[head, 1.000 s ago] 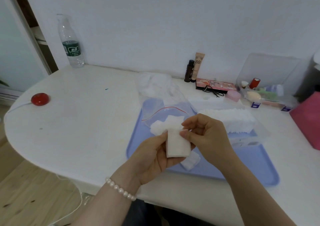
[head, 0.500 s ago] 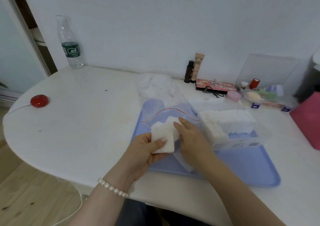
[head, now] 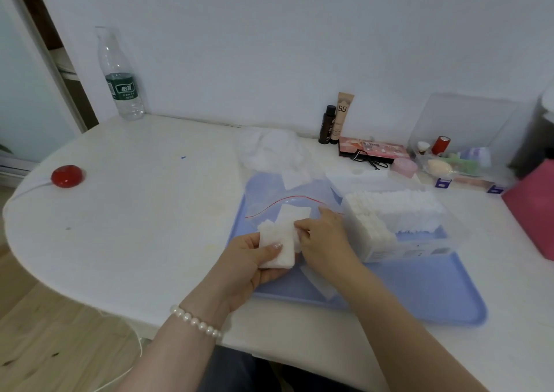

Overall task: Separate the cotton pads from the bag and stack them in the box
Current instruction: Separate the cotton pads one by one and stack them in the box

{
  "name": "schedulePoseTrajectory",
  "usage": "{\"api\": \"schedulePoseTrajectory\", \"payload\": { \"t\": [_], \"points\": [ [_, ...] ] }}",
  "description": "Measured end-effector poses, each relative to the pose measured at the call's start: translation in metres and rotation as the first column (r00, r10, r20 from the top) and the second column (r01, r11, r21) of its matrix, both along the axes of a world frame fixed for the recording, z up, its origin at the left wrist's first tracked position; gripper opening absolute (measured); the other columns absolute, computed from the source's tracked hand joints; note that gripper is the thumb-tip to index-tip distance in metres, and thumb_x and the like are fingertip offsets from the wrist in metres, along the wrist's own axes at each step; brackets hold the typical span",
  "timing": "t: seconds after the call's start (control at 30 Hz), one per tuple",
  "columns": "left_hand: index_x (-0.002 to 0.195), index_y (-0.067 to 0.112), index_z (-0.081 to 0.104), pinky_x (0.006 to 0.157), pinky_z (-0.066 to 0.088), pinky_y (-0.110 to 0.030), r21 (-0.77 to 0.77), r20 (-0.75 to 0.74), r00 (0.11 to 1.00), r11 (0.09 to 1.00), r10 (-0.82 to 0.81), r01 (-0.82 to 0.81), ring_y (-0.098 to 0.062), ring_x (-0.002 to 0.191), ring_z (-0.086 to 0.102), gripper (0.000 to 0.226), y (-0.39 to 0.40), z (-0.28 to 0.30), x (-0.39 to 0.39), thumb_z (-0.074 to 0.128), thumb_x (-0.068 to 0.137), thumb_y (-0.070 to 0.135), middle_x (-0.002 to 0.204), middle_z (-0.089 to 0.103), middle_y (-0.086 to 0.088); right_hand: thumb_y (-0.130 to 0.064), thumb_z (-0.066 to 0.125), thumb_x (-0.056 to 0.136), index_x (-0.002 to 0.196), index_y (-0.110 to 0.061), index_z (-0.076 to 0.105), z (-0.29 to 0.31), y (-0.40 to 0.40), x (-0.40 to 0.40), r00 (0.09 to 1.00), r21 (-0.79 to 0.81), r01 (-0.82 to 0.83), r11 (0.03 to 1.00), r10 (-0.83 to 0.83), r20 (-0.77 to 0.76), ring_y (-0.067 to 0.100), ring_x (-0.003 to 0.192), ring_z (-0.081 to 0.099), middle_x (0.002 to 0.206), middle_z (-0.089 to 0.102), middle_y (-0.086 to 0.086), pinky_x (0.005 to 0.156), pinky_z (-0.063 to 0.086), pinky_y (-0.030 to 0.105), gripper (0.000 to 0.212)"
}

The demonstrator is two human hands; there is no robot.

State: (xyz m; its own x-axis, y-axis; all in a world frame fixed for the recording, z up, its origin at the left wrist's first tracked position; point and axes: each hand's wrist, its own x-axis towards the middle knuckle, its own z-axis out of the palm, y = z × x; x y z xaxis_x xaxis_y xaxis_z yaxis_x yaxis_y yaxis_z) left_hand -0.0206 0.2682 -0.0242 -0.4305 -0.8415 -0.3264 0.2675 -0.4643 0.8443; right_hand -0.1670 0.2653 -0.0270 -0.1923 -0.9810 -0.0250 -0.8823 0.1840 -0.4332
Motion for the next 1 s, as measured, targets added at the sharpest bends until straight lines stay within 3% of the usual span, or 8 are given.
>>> {"api": "schedulePoseTrajectory", "payload": {
  "t": [0.1, 0.17, 0.23, 0.33, 0.6, 0.67, 0.77, 1.0],
  "points": [
    [0.099, -0.001, 0.065, 0.064, 0.059, -0.026, 0.011, 0.001, 1.000, 1.000, 0.000, 0.000, -0.022, 0.079, 0.072, 0.020, 0.000, 0.001, 0.000, 0.047, 0.092, -0.005, 0.091, 0.073, -0.013, -0.022, 0.040, 0.095, 0.085, -0.017, 0.065, 0.001, -0.006, 0.003, 1.000, 0.055, 0.003, 0.998, -0.003, 0.003, 0.033, 0.117, 0.039, 0.122, 0.052, 0.007, 0.090, 0.034, 0.036, 0.028],
    [0.099, -0.002, 0.065, 0.063, 0.058, -0.027, 0.017, 0.005, 1.000, 1.000, 0.002, -0.002, -0.023, 0.080, 0.072, 0.019, 0.000, 0.001, 0.000, 0.048, 0.092, -0.005, 0.092, 0.073, -0.014, -0.015, 0.042, 0.093, 0.066, -0.017, 0.053, 0.000, -0.006, 0.003, 0.994, -0.064, -0.012, 0.998, 0.019, 0.112, 0.034, 0.108, 0.048, 0.109, 0.060, 0.005, 0.082, 0.038, 0.037, 0.029],
    [0.099, -0.002, 0.064, 0.063, 0.058, -0.027, 0.015, 0.015, 1.000, 1.000, 0.007, -0.008, -0.022, 0.080, 0.071, 0.018, 0.000, 0.002, 0.000, 0.048, 0.092, -0.005, 0.094, 0.072, -0.015, -0.008, 0.048, 0.091, 0.076, -0.006, 0.065, 0.003, 0.002, 0.000, 0.967, -0.227, 0.046, 0.973, 0.013, 0.255, 0.028, 0.101, 0.056, 0.103, 0.065, 0.003, 0.084, 0.044, 0.036, 0.022],
    [0.103, -0.003, 0.063, 0.069, 0.059, -0.028, -0.005, 0.010, 1.000, 1.000, 0.029, -0.029, -0.028, 0.092, 0.069, 0.019, 0.000, 0.002, -0.001, 0.048, 0.093, -0.004, 0.102, 0.070, -0.017, -0.007, 0.060, 0.087, 0.097, -0.007, 0.072, 0.012, 0.021, -0.008, 0.901, -0.381, 0.232, 0.895, -0.049, 0.432, 0.009, 0.095, 0.058, 0.097, 0.063, -0.010, 0.081, 0.041, 0.013, 0.016],
    [0.104, -0.005, 0.062, 0.059, 0.058, -0.025, -0.021, -0.072, 0.997, 0.999, 0.025, -0.027, -0.023, 0.075, 0.072, 0.018, 0.008, 0.011, -0.007, 0.048, 0.092, -0.004, 0.090, 0.072, -0.015, 0.005, 0.066, 0.079, 0.077, -0.027, 0.068, 0.039, 0.048, -0.017, 0.675, -0.581, 0.498, 0.644, 0.132, 0.726, 0.002, 0.068, 0.058, 0.075, 0.067, -0.003, 0.066, 0.048, 0.012, 0.032],
    [0.105, -0.006, 0.061, 0.060, 0.058, -0.028, -0.004, -0.092, 0.996, 1.000, 0.008, -0.009, -0.024, 0.075, 0.072, 0.019, 0.009, 0.013, -0.008, 0.047, 0.092, -0.004, 0.090, 0.072, -0.015, 0.008, 0.064, 0.079, 0.079, -0.026, 0.071, 0.049, 0.048, -0.023, 0.514, -0.473, 0.512, 0.717, 0.186, 0.837, 0.005, 0.070, 0.060, 0.072, 0.069, -0.007, 0.066, 0.050, 0.017, 0.034],
    [0.107, -0.004, 0.060, 0.065, 0.060, -0.032, 0.034, -0.115, 0.992, 0.998, -0.049, 0.053, -0.024, 0.078, 0.071, 0.021, 0.011, 0.015, -0.011, 0.045, 0.093, -0.001, 0.093, 0.072, -0.016, 0.010, 0.064, 0.070, 0.084, -0.019, 0.073, 0.058, 0.047, -0.025, 0.244, -0.270, 0.217, 0.938, 0.216, 0.946, 0.011, 0.069, 0.064, 0.072, 0.071, -0.001, 0.064, 0.053, 0.020, 0.033],
    [0.117, 0.010, 0.061, 0.087, 0.054, -0.037, 0.016, -0.148, 0.974, 0.984, -0.171, 0.175, -0.029, 0.115, 0.059, 0.032, 0.015, 0.017, -0.014, 0.035, 0.099, 0.012, 0.119, 0.066, -0.010, 0.018, 0.068, 0.069, 0.104, -0.020, 0.065, 0.054, 0.051, -0.019, 0.550, -0.261, -0.038, 0.964, 0.239, 0.801, 0.019, 0.064, 0.063, 0.077, 0.066, 0.001, 0.068, 0.054, 0.046, 0.052]
  ]
}}
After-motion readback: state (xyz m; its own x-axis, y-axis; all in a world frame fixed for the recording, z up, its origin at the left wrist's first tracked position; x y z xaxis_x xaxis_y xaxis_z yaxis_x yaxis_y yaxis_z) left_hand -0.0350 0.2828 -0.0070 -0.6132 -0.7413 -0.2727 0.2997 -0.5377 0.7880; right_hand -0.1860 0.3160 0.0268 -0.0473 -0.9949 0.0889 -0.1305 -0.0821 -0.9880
